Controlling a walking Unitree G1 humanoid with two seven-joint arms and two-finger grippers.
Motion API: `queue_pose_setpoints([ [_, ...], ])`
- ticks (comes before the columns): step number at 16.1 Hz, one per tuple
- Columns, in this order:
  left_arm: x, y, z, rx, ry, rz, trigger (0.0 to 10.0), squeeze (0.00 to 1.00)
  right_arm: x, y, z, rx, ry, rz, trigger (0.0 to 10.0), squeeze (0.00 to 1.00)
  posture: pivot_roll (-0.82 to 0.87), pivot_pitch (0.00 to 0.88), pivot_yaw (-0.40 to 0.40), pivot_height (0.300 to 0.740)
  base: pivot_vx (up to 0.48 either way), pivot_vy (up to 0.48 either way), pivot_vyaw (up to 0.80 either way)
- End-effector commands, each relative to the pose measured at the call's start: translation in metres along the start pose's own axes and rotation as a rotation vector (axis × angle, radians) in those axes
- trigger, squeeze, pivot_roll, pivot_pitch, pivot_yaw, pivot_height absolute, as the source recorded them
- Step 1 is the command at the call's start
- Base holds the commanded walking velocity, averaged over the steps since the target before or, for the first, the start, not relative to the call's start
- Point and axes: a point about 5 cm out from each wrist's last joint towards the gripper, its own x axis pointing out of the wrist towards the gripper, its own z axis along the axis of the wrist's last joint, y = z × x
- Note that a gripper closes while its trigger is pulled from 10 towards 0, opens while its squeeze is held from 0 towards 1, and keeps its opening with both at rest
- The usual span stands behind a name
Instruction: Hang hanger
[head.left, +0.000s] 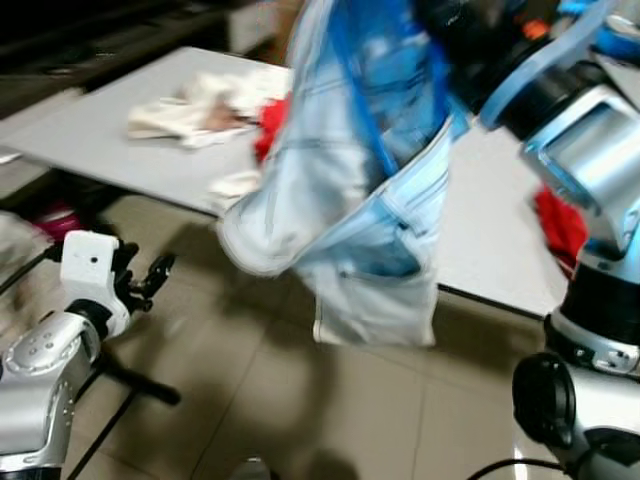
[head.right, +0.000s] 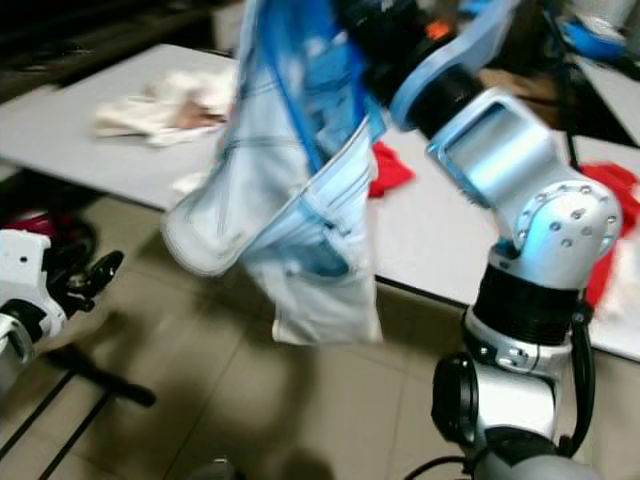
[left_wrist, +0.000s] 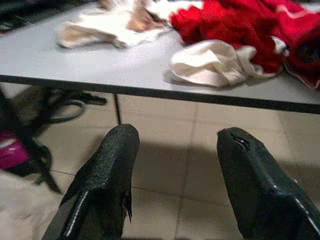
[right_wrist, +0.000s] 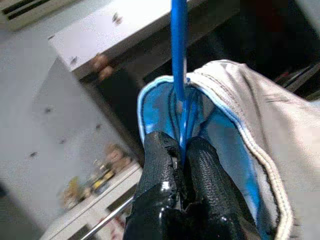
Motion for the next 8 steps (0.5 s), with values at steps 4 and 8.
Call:
queue_pose_setpoints([
  [4, -0.001, 0.000, 0.006, 0.036, -0.034, 0.027, 10.0, 0.00, -0.014, -0.003, -0.008, -0.064, 0.024, -0.026, 10.0, 0.00, -0.02, 0.031, -0.039, 0.740, 0.000, 0.000, 0.79],
  [8, 0.003, -0.005, 0.007, 0.042, -0.044, 0.027, 10.0, 0.00, -0.034, -0.025, -0.023, -0.142, 0.106, -0.091, 10.0, 0.00, -0.03, 0.034, -0.033, 0.740, 0.000, 0.000, 0.79],
])
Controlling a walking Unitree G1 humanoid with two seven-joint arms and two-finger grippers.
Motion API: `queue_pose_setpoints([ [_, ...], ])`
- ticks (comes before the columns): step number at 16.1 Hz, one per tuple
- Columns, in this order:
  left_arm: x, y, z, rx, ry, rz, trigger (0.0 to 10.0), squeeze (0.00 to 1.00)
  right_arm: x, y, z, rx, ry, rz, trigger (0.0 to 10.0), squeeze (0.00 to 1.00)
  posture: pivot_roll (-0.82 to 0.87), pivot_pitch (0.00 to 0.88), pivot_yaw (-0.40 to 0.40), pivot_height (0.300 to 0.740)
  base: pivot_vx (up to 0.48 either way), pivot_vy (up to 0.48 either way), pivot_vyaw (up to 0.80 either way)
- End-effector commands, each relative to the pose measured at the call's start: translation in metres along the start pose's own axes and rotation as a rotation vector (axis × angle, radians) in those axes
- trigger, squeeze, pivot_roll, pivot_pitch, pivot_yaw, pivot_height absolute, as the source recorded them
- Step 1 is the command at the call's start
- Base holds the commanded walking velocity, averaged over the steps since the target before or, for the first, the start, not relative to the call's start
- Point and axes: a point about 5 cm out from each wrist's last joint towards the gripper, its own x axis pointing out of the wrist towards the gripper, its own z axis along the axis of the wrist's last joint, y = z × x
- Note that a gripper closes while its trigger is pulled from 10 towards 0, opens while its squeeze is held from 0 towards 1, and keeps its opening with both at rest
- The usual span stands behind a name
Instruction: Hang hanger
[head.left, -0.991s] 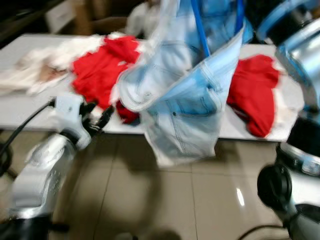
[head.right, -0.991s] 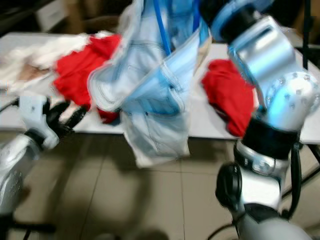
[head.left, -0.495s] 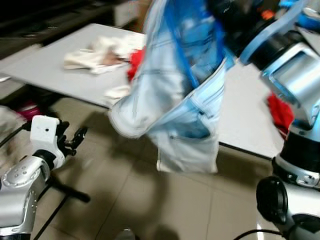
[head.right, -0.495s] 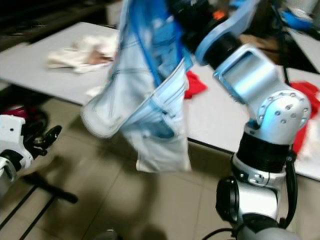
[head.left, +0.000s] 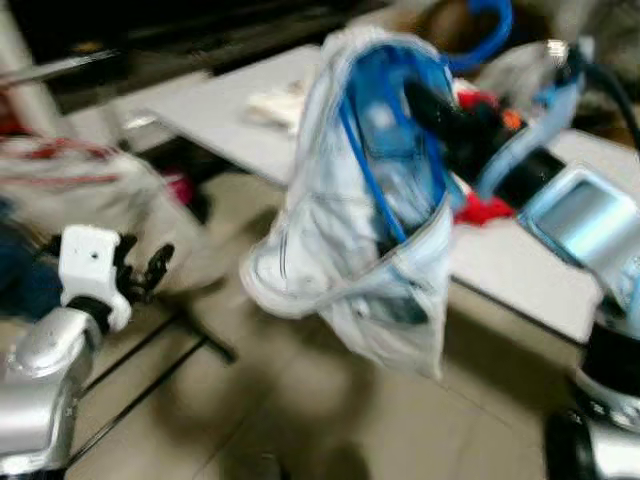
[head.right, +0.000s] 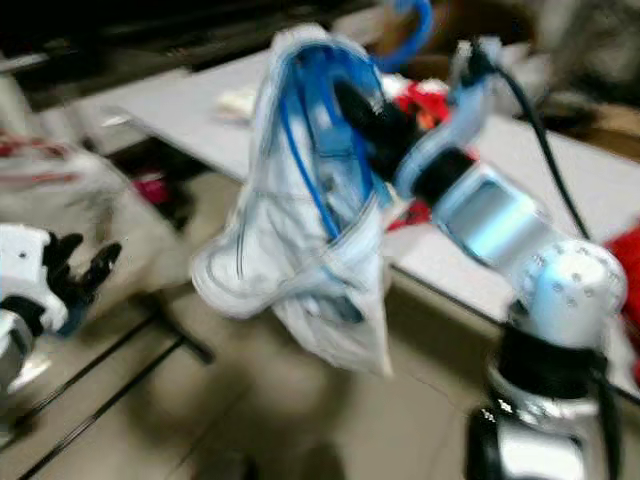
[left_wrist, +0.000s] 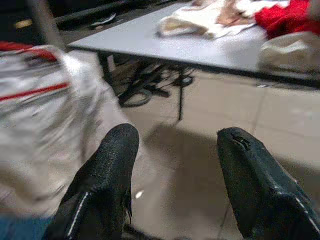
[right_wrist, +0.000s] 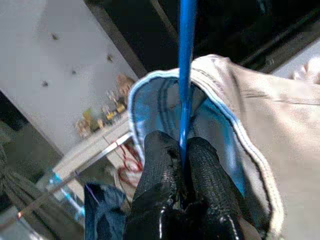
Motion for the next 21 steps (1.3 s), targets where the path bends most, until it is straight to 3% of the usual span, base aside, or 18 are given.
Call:
queue_pose_setpoints([
  [1, 0.003, -0.005, 0.003, 0.017, -0.015, -0.003, 10.0, 0.00, -0.004, 0.008, -0.004, -0.096, 0.031, 0.076, 10.0, 0.00, -0.03, 0.035, -0.024, 0.740, 0.000, 0.000, 0.79],
  [4, 0.006, -0.011, 0.004, 0.029, -0.017, -0.023, 10.0, 0.00, -0.013, -0.002, -0.030, -0.292, 0.185, 0.071, 10.0, 0.00, -0.03, 0.038, -0.024, 0.740, 0.000, 0.000, 0.79],
  [5, 0.007, -0.014, 0.002, 0.033, -0.015, -0.029, 10.0, 0.00, -0.018, -0.009, -0.043, -0.447, 0.272, 0.063, 10.0, 0.00, -0.03, 0.042, -0.022, 0.740, 0.000, 0.000, 0.66],
  [6, 0.008, -0.015, 0.002, 0.034, -0.014, -0.032, 10.0, 0.00, -0.020, -0.012, -0.046, -0.487, 0.295, 0.059, 10.0, 0.00, -0.03, 0.042, -0.022, 0.740, 0.000, 0.000, 0.66],
  [10, 0.013, -0.030, 0.002, 0.008, -0.029, -0.055, 10.0, 0.00, -0.023, -0.034, -0.054, -0.479, 0.245, 0.028, 10.0, 0.00, -0.04, 0.042, -0.033, 0.740, 0.000, 0.000, 0.77],
  [13, 0.025, -0.048, 0.006, -0.012, -0.058, -0.099, 10.0, 0.00, -0.025, -0.059, -0.074, -0.405, 0.197, -0.051, 10.0, 0.00, -0.04, 0.036, -0.035, 0.740, 0.000, 0.000, 0.80],
  [17, 0.043, -0.076, 0.020, -0.057, -0.123, -0.199, 10.0, 0.00, -0.026, -0.089, -0.106, -0.346, 0.212, -0.160, 10.0, 0.00, -0.06, 0.016, 0.002, 0.740, 0.000, 0.000, 0.80],
  [21, 0.046, -0.084, 0.011, -0.040, -0.098, -0.196, 10.0, 0.00, -0.019, -0.095, -0.110, -0.358, 0.171, -0.205, 10.0, 0.00, -0.07, 0.000, 0.001, 0.740, 0.000, -0.091, 0.80],
])
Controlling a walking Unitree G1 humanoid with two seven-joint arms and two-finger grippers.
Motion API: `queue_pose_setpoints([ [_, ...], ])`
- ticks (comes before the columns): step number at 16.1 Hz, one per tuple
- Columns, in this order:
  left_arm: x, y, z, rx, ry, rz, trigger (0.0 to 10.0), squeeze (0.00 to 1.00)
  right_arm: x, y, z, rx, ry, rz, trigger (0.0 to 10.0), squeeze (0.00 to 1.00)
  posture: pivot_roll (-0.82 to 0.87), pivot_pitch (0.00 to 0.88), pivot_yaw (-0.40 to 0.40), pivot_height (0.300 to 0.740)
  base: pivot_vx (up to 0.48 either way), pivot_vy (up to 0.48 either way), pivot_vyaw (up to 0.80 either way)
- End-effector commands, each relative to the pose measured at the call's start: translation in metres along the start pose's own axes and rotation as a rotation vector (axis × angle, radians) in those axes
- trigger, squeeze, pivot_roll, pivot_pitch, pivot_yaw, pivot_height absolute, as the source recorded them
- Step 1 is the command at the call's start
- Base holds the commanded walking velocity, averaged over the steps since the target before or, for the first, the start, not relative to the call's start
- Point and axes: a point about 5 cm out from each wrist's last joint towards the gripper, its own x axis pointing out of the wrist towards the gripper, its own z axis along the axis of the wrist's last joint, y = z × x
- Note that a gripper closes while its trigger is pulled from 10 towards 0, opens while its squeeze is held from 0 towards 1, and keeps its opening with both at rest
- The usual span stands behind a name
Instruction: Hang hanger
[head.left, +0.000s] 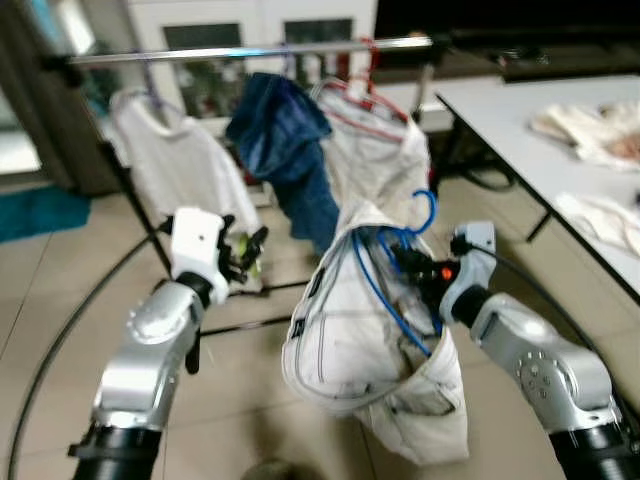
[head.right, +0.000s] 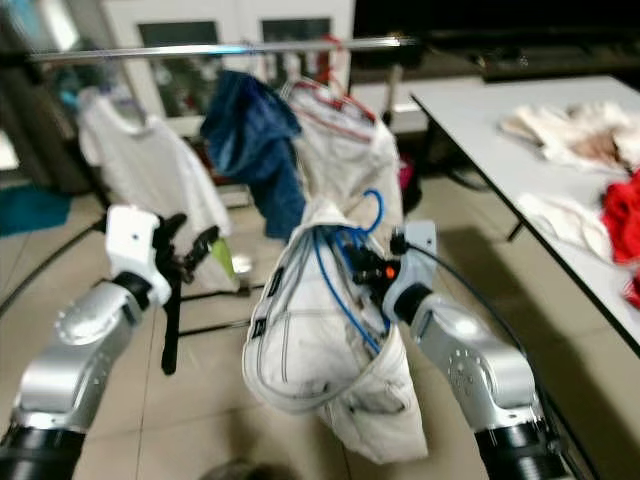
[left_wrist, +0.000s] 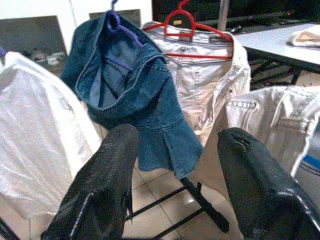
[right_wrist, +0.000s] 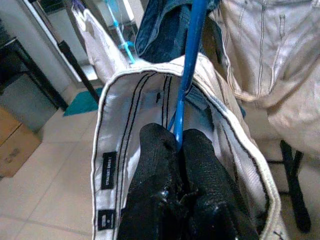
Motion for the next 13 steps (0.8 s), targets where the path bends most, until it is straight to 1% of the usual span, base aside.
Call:
queue_pose_setpoints([
  [1, -0.002, 0.004, -0.005, 0.022, 0.022, 0.023, 10.0, 0.00, 0.006, 0.009, 0.013, -0.024, -0.076, 0.046, 10.0, 0.00, -0.07, 0.000, -0.003, 0.740, 0.000, -0.412, 0.80],
  [5, -0.007, 0.000, -0.009, 0.027, 0.031, 0.013, 10.0, 0.00, 0.017, 0.017, 0.005, -0.033, -0.066, 0.099, 10.0, 0.00, -0.05, 0.000, -0.010, 0.740, 0.000, -0.477, 0.80],
  [8, -0.010, 0.002, -0.011, 0.049, 0.037, 0.012, 10.0, 0.00, 0.024, 0.022, 0.003, -0.070, -0.054, 0.153, 10.0, 0.00, -0.04, 0.000, -0.016, 0.740, 0.000, -0.459, 0.80],
  [9, -0.011, 0.003, -0.011, 0.018, 0.034, 0.011, 10.0, 0.00, 0.025, 0.023, 0.004, -0.080, -0.057, 0.160, 10.0, 0.00, -0.04, 0.000, -0.016, 0.740, 0.000, 0.000, 0.80],
  [11, -0.011, 0.006, -0.007, 0.036, 0.016, 0.007, 10.0, 0.00, 0.026, 0.026, 0.009, -0.092, -0.074, 0.188, 10.0, 0.00, -0.03, 0.000, -0.017, 0.740, 0.000, 0.000, 0.80],
  [12, -0.012, 0.008, -0.010, 0.023, 0.049, 0.010, 10.0, 0.00, 0.028, 0.027, 0.011, -0.095, -0.078, 0.194, 10.0, 0.00, -0.03, 0.000, -0.017, 0.740, 0.000, 0.480, 0.00],
  [13, -0.013, 0.010, -0.012, 0.037, 0.065, 0.013, 10.0, 0.00, 0.029, 0.029, 0.012, -0.088, -0.087, 0.192, 10.0, 0.00, -0.03, 0.000, -0.015, 0.740, 0.000, 0.480, 0.00],
])
